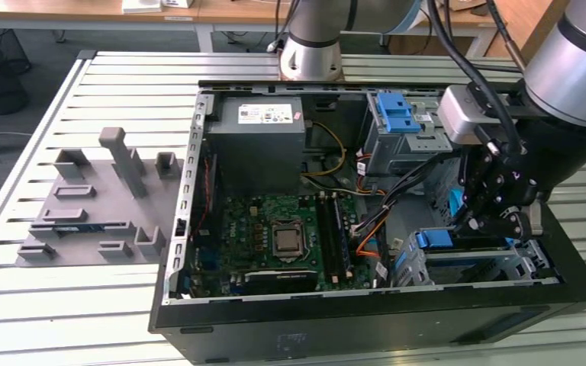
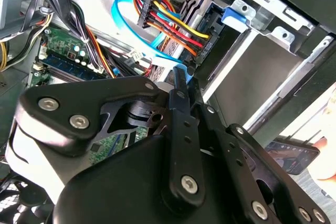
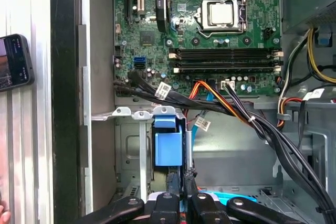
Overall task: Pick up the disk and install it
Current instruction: 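Insert the second disk wire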
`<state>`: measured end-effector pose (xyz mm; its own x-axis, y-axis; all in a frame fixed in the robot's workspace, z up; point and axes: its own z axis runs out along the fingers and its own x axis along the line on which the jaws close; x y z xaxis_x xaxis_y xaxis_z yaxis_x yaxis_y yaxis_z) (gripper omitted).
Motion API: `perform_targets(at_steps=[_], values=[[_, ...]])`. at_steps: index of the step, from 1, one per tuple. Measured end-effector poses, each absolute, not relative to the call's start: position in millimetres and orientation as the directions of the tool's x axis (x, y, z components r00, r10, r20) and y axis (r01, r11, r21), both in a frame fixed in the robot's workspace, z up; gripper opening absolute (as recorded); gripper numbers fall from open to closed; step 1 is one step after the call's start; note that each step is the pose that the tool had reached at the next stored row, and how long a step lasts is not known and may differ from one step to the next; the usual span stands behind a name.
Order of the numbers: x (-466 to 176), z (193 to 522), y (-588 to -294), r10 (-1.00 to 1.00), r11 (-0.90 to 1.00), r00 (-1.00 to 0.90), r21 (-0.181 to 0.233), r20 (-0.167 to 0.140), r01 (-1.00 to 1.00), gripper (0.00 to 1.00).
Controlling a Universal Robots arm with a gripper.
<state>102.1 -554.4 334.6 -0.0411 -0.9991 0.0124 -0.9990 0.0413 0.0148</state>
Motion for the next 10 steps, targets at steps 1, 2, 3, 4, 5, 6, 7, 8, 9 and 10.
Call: perform_targets(at_steps=[1,2,3,4,5,6,7,8,9,10], values=[[102.3,334.5,-554.4,-0.999,0.041,-0.041,0.015,0.012,-0.999,0.16],[102.5,334.5,-554.5,-0.999,0.041,-0.041,0.015,0.012,-0.999,0.16],[102.7,334.4,-554.4,-0.999,0.041,-0.041,0.016,0.011,-0.999,0.16],[102.9,334.2,-554.4,-0.999,0.041,-0.041,0.016,0.01,-0.999,0.16],[103.1,334.1,-554.4,-0.999,0.041,-0.041,0.016,0.009,-0.999,0.16],[103.3,333.9,-554.4,-0.999,0.041,-0.041,0.017,0.009,-0.999,0.16],[103.4,333.7,-554.4,-0.999,0.041,-0.041,0.017,0.008,-0.999,0.16],[103.5,333.5,-554.5,-0.999,0.041,-0.041,0.017,0.008,-0.999,0.16],[103.7,333.1,-554.5,-0.999,0.041,-0.041,0.017,0.008,-0.999,0.16],[103.8,332.7,-554.5,-0.999,0.041,-0.041,0.018,0.008,-0.999,0.16]])
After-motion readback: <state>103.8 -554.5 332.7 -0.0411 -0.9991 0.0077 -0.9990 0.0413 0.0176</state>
